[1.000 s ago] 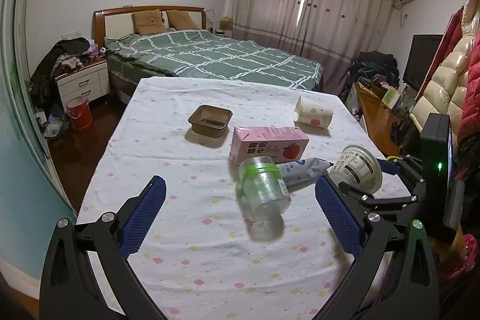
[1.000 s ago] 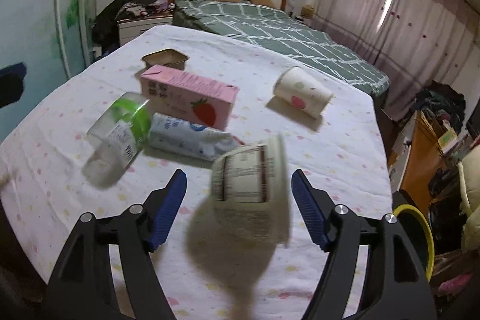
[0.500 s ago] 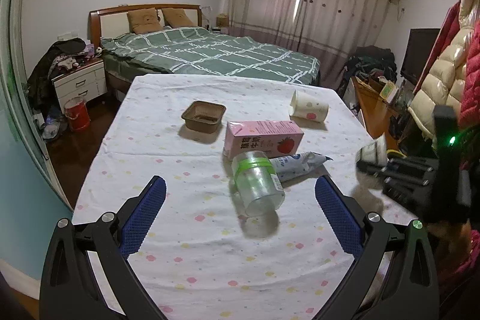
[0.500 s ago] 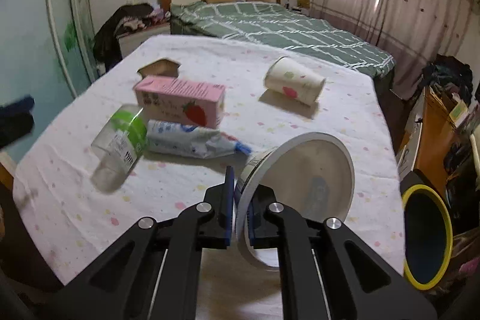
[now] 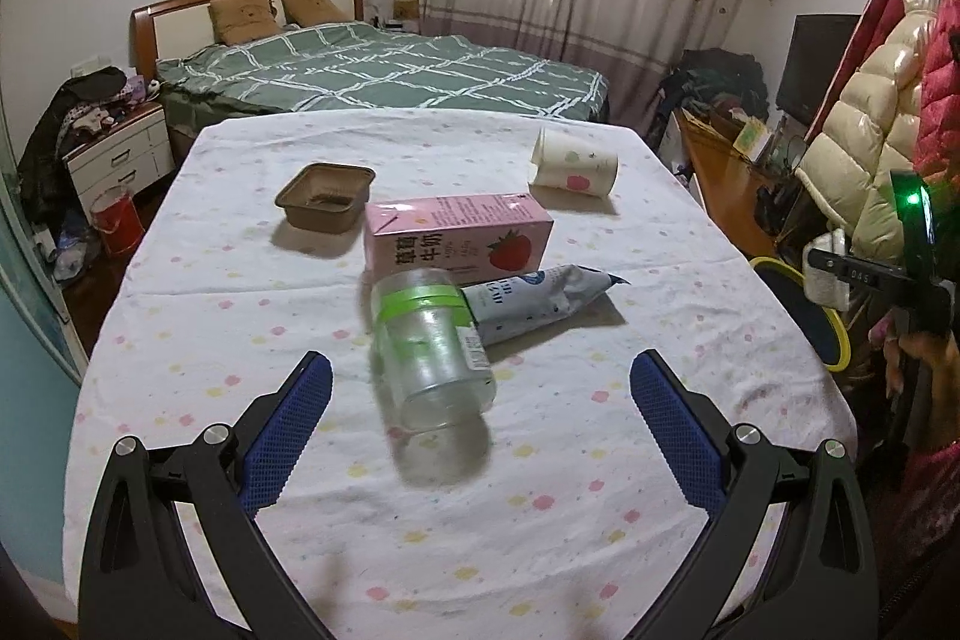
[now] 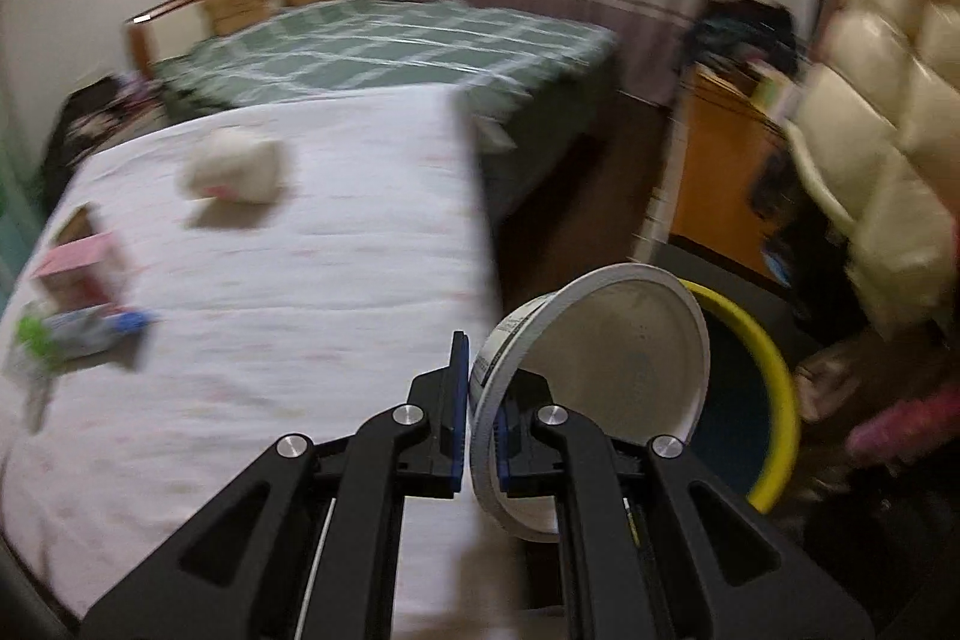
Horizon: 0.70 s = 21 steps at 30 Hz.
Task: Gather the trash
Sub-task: 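Carry the tub over the bin and open the right gripper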
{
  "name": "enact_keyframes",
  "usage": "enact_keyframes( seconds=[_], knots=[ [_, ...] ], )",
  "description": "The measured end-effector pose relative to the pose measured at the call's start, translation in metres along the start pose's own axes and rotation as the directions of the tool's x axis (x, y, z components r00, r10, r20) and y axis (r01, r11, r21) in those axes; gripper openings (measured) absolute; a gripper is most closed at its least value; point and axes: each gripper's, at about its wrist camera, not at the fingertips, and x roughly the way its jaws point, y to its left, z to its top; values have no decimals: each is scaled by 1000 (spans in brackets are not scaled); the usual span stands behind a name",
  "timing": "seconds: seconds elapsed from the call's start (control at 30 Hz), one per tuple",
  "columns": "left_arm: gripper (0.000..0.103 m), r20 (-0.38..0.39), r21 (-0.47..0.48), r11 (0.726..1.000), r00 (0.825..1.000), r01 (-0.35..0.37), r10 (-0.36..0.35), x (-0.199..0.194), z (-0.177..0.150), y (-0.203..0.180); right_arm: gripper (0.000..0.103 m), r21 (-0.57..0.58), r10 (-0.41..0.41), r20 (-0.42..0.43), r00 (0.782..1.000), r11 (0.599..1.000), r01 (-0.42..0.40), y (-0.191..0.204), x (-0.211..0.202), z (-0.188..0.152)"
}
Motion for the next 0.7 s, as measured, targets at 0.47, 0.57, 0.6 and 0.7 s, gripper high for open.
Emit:
enact_keyframes(
  seconds=[0.47,0.57,0.6,0.7],
  knots=[
    [98,-42,-1,999,998,-37,37,19,7,-2,24,151,-106,-189,976,979,136,-91,76,-18],
    [98,-46,0,999,998,-39,39,21,8,-3,28,157,-104,-176,979,979,132,-91,71,-21],
    [98,-49,-1,999,998,-41,40,22,8,-3,30,156,-103,-170,980,979,129,-90,68,-21],
    [98,-53,-8,999,998,-44,43,25,10,-2,32,152,-104,-149,983,980,127,-89,62,-21]
  ],
)
